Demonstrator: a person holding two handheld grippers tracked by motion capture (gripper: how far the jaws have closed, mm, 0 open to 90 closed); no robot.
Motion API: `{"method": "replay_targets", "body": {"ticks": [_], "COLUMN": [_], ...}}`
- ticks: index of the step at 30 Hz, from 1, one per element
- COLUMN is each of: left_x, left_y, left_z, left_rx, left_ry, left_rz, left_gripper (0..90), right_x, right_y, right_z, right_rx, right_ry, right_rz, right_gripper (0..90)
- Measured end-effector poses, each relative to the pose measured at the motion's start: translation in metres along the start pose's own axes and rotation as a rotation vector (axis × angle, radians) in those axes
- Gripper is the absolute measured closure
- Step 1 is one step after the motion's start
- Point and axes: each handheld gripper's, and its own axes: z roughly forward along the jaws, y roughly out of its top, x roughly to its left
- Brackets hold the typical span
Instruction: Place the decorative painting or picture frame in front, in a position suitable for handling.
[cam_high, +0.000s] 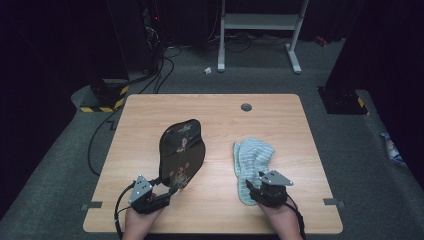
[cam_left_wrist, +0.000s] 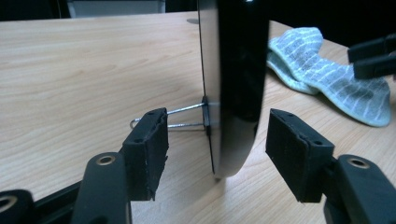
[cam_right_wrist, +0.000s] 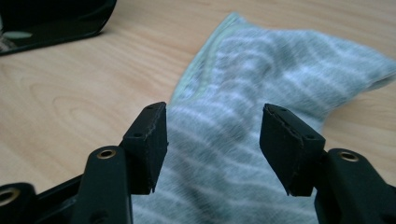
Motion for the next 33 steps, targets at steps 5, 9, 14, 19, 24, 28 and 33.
{"method": "replay_targets", "body": {"ticks": [5,9,14,19,24,28,33], "left_x": [0.003,0.002,0.003,0.003,0.002,0.002,0.004], "left_y": [-0.005,-0.007,-0.007,-0.005,-0.004,-0.004,-0.005], "left_z": [0.004,0.007,0.009,0.013,0.016,0.016,0.015], "left_rx": [0.010,0.012,-0.009,-0.015,0.011,0.010,0.001], "left_ry": [-0.011,-0.016,-0.028,-0.034,-0.033,-0.039,-0.019], "left_rz": [-0.005,0.004,0.002,0.007,0.022,0.028,0.009], "left_gripper": [38.1,35.6,36.8,36.6,34.6,34.7,34.9], "right_x": [-0.008,-0.014,-0.020,-0.023,-0.023,-0.024,-0.021], "right_y": [0.010,0.017,0.023,0.024,0.024,0.022,0.018], "right_z": [0.007,0.021,0.039,0.054,0.058,0.060,0.059], "right_rx": [-0.007,0.045,0.106,0.167,0.188,0.202,0.184], "right_ry": [-0.042,-0.051,-0.044,-0.041,-0.055,-0.035,-0.050], "right_rz": [0.003,0.034,0.061,0.062,0.058,0.072,0.048], "right_gripper": [38.3,34.4,30.7,27.6,34.9,42.7,53.7]}}
